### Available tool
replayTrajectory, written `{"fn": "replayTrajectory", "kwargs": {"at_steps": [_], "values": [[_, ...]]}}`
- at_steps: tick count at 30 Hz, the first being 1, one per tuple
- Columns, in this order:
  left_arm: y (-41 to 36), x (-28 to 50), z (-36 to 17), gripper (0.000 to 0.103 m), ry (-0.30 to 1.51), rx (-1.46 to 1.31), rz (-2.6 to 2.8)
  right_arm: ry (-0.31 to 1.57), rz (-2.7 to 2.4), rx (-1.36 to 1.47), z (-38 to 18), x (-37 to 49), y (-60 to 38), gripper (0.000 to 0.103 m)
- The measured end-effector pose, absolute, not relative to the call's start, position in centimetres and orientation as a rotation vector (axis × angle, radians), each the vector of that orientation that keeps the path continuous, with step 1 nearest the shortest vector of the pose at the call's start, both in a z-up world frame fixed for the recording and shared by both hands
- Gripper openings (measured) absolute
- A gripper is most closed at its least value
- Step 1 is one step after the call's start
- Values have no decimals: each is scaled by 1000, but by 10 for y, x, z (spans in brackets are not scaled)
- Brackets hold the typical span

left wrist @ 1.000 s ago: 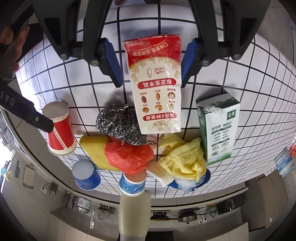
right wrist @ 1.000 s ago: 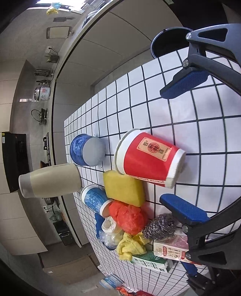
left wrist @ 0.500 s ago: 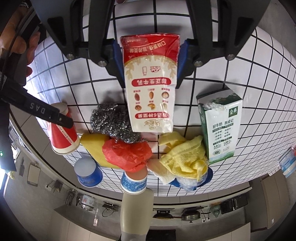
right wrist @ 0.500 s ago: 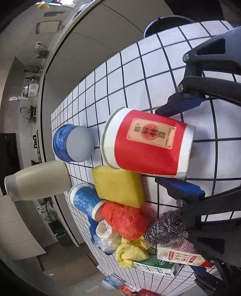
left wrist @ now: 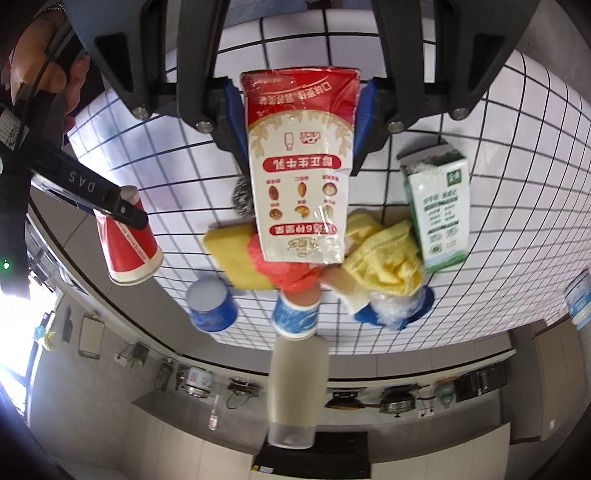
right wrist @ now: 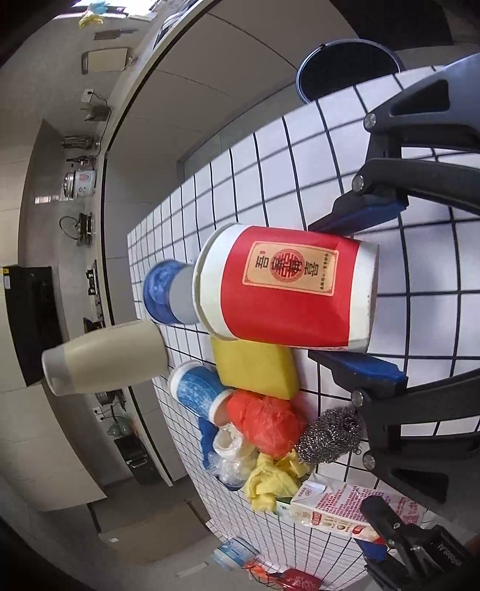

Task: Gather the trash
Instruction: 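Carry the carton and red cup over the black bucket with both tools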

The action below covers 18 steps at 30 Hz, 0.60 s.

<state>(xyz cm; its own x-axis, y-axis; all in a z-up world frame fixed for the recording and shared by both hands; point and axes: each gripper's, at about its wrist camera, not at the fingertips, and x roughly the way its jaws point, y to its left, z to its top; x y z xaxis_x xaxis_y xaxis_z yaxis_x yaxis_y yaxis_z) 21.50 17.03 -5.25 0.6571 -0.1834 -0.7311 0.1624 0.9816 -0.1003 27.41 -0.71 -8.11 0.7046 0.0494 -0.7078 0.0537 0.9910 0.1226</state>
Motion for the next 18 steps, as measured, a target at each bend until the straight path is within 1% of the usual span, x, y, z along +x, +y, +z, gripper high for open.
{"fn": "replayTrajectory", "kwargs": {"at_steps": [9, 18], "values": [[116, 223, -45, 50, 821, -9, -361, 756, -144, 173, -58, 234, -61, 61], [2, 210, -48, 50, 832, 52, -506, 744, -275, 221, -62, 182, -166, 61]]}}
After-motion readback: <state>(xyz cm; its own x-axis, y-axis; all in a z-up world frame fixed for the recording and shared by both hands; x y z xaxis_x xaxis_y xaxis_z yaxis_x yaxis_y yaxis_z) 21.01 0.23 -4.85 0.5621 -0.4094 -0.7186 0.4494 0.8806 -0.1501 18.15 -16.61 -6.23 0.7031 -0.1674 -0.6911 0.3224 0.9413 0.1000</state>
